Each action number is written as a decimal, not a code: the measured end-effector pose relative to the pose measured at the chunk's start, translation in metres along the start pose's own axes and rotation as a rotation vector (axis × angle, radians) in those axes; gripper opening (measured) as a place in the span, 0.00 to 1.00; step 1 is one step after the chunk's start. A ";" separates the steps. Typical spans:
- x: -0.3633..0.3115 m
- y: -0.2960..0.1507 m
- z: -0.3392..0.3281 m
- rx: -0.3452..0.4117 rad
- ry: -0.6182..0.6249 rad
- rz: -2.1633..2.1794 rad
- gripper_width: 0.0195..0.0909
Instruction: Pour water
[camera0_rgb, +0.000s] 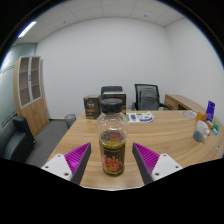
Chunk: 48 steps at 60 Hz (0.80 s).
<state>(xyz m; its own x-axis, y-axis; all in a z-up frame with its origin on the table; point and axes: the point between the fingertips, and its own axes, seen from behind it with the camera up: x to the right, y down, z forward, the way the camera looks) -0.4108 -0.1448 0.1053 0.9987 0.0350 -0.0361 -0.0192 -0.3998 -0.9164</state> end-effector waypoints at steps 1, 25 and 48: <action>0.000 0.000 0.006 0.006 0.001 -0.002 0.92; 0.004 -0.001 0.045 0.100 0.018 -0.042 0.34; 0.027 -0.065 0.014 0.111 -0.106 0.157 0.24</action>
<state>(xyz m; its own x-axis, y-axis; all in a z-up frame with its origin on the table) -0.3832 -0.1047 0.1579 0.9727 0.0787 -0.2183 -0.1850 -0.3051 -0.9342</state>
